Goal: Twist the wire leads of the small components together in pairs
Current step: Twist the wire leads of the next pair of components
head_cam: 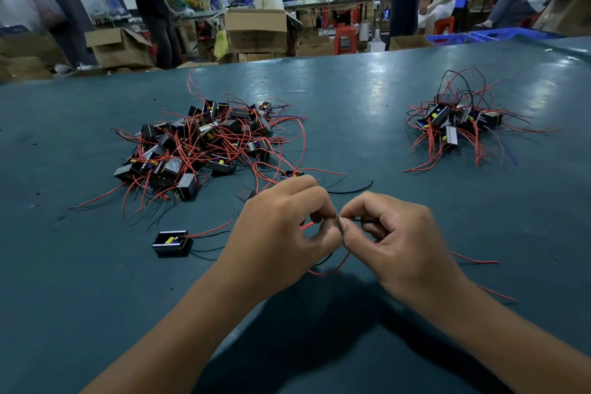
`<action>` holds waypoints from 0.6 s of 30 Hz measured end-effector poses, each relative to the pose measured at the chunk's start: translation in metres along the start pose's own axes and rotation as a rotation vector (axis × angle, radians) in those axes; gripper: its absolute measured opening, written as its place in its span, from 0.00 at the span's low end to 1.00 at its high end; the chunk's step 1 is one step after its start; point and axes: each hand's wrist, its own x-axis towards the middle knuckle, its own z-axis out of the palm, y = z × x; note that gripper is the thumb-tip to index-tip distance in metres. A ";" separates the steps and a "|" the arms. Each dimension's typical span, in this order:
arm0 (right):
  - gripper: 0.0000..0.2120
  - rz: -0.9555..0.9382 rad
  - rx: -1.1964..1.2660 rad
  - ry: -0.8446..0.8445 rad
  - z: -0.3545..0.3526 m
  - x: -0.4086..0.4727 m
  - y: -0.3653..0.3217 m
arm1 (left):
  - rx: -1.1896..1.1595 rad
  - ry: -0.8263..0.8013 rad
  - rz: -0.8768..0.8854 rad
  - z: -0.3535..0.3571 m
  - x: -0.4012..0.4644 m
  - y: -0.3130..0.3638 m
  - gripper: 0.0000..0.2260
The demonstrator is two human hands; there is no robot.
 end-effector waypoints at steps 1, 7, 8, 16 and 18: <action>0.04 0.002 -0.003 0.003 0.001 0.000 0.000 | 0.027 -0.005 0.011 0.000 0.000 0.000 0.09; 0.04 0.027 0.014 -0.005 0.002 0.001 -0.001 | 0.180 -0.009 0.112 -0.003 -0.001 -0.002 0.08; 0.05 0.037 0.027 -0.011 0.002 0.001 -0.001 | 0.201 -0.007 0.128 -0.003 0.000 -0.003 0.08; 0.10 0.174 0.165 0.007 -0.007 0.002 0.011 | 0.179 0.116 0.066 -0.023 0.005 -0.032 0.02; 0.08 0.187 0.217 -0.012 -0.006 0.002 0.011 | 0.072 0.089 0.042 -0.024 0.006 -0.031 0.01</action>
